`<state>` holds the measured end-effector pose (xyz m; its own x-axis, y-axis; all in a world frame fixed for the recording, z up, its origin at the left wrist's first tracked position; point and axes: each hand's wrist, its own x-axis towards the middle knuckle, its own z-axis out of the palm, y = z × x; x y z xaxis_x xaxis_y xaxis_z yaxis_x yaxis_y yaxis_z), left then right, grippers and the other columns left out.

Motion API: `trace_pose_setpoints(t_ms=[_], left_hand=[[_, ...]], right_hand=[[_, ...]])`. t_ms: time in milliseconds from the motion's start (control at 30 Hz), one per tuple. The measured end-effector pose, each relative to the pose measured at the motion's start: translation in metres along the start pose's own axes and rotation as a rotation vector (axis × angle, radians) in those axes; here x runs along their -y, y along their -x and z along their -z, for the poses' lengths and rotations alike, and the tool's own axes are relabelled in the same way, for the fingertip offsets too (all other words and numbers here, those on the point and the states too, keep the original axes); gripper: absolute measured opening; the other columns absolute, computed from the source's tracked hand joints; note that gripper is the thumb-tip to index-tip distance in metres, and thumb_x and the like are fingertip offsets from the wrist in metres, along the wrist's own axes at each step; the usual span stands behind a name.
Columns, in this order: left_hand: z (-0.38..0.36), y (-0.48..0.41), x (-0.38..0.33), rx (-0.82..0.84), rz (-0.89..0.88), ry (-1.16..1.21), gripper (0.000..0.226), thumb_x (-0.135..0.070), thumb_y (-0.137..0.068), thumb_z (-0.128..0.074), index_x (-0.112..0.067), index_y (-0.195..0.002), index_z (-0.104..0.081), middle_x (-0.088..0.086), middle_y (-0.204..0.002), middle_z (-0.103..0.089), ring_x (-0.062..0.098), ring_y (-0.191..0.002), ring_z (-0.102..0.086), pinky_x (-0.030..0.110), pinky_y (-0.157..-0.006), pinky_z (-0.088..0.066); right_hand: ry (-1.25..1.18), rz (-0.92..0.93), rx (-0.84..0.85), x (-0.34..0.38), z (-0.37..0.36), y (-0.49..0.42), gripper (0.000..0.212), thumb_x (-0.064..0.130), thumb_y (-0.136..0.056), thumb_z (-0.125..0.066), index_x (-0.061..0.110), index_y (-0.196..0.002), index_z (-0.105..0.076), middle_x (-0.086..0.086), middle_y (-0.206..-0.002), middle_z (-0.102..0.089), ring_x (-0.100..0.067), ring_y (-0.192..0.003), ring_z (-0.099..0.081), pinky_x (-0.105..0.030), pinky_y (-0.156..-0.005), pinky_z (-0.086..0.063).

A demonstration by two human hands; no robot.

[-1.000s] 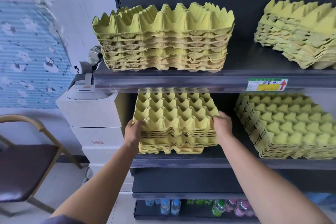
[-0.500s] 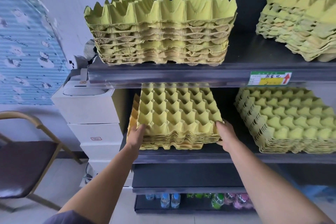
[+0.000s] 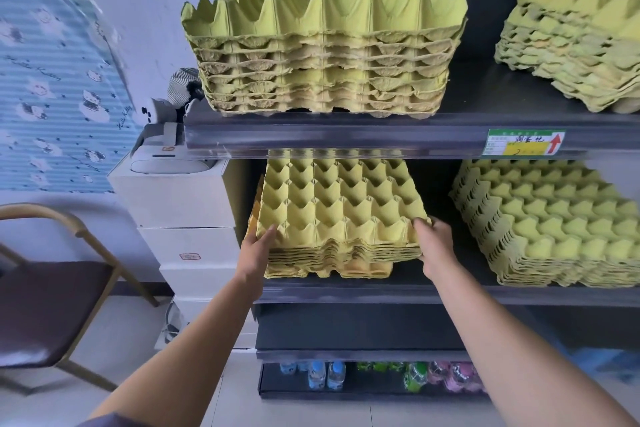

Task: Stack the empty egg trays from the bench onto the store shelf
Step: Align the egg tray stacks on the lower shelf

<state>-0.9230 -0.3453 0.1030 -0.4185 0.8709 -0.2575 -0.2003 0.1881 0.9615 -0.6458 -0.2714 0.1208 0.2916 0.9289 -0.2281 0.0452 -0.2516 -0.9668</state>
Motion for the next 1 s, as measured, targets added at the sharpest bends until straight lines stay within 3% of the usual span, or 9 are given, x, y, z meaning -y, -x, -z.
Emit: trace_pose_setpoints(t_ms=[133, 267, 367, 467, 600, 700, 833, 933, 1000], left_hand=[[0.000, 0.002, -0.002, 0.043, -0.025, 0.018, 0.031, -0.030, -0.093, -0.052, -0.006, -0.112, -0.057, -0.006, -0.088, -0.062, 0.012, -0.088, -0.053, 0.032, -0.086, -0.036], [0.001, 0.002, -0.013, 0.029, -0.086, 0.011, 0.016, -0.027, -0.093, -0.053, -0.013, -0.090, -0.058, -0.005, -0.078, -0.063, 0.009, -0.075, -0.057, 0.021, -0.067, -0.040], [0.009, 0.001, -0.026, -0.016, -0.130, 0.042, 0.016, -0.024, -0.094, -0.051, -0.014, -0.084, -0.058, -0.001, -0.070, -0.061, 0.011, -0.058, -0.061, 0.017, -0.048, -0.047], [0.021, 0.000, -0.032, -0.035, -0.135, 0.029, 0.024, -0.033, -0.095, -0.050, -0.011, -0.099, -0.059, 0.005, -0.088, -0.061, 0.018, -0.078, -0.058, 0.027, -0.067, -0.048], [0.032, 0.000, -0.024, -0.041, -0.105, 0.038, 0.032, -0.037, -0.096, -0.045, -0.008, -0.103, -0.058, 0.012, -0.100, -0.060, 0.024, -0.091, -0.055, 0.036, -0.080, -0.044], [0.032, -0.001, -0.023, -0.009, -0.079, 0.051, 0.035, -0.036, -0.097, -0.045, -0.006, -0.111, -0.057, 0.014, -0.106, -0.061, 0.026, -0.097, -0.056, 0.042, -0.092, -0.044], [0.030, -0.008, -0.027, -0.066, -0.094, 0.020, 0.024, -0.037, -0.095, -0.047, -0.016, -0.092, -0.057, 0.004, -0.087, -0.059, 0.020, -0.080, -0.055, 0.032, -0.072, -0.044], [0.032, -0.014, -0.020, -0.098, -0.096, -0.011, 0.024, -0.036, -0.094, -0.048, -0.015, -0.103, -0.054, 0.005, -0.096, -0.061, 0.022, -0.089, -0.056, 0.037, -0.084, -0.044], [0.030, -0.014, -0.014, -0.117, -0.091, 0.001, 0.019, -0.032, -0.094, -0.048, -0.016, -0.104, -0.051, 0.003, -0.092, -0.060, 0.022, -0.087, -0.055, 0.036, -0.079, -0.045]], right_hand=[[0.005, 0.060, -0.063, 0.011, -0.002, 0.002, 0.017, 0.022, -0.084, -0.053, 0.016, -0.090, -0.067, -0.010, -0.094, -0.070, -0.027, -0.084, -0.063, -0.034, -0.071, -0.047], [-0.021, 0.050, -0.051, 0.015, -0.005, 0.008, 0.020, 0.022, -0.084, -0.054, 0.014, -0.097, -0.068, -0.011, -0.097, -0.070, -0.032, -0.093, -0.065, -0.039, -0.077, -0.051], [-0.072, 0.031, -0.023, 0.010, -0.016, 0.018, 0.019, 0.020, -0.086, -0.054, 0.013, -0.096, -0.067, -0.012, -0.097, -0.070, -0.032, -0.093, -0.066, -0.043, -0.079, -0.053], [-0.091, 0.045, 0.001, 0.005, -0.031, 0.027, 0.015, 0.020, -0.085, -0.054, 0.015, -0.090, -0.067, -0.014, -0.096, -0.070, -0.033, -0.091, -0.066, -0.045, -0.078, -0.053], [-0.068, 0.061, 0.007, 0.005, -0.042, 0.029, 0.014, 0.023, -0.084, -0.056, 0.018, -0.091, -0.067, -0.010, -0.093, -0.071, -0.032, -0.090, -0.066, -0.052, -0.084, -0.054], [-0.066, 0.070, -0.007, 0.007, -0.042, 0.026, 0.015, 0.023, -0.083, -0.056, 0.017, -0.091, -0.068, -0.009, -0.091, -0.070, -0.034, -0.092, -0.065, -0.047, -0.082, -0.053], [-0.051, 0.052, 0.014, 0.006, -0.045, 0.025, 0.016, 0.026, -0.085, -0.056, 0.017, -0.094, -0.066, -0.012, -0.095, -0.070, -0.033, -0.093, -0.065, -0.054, -0.086, -0.052], [-0.050, 0.030, 0.008, 0.000, -0.051, 0.028, 0.015, 0.033, -0.087, -0.055, 0.023, -0.096, -0.062, -0.003, -0.094, -0.067, -0.028, -0.094, -0.063, -0.048, -0.087, -0.052], [-0.048, 0.036, 0.002, -0.003, -0.052, 0.029, 0.011, 0.035, -0.088, -0.053, 0.028, -0.095, -0.059, 0.004, -0.091, -0.064, -0.025, -0.094, -0.061, -0.043, -0.088, -0.051]])
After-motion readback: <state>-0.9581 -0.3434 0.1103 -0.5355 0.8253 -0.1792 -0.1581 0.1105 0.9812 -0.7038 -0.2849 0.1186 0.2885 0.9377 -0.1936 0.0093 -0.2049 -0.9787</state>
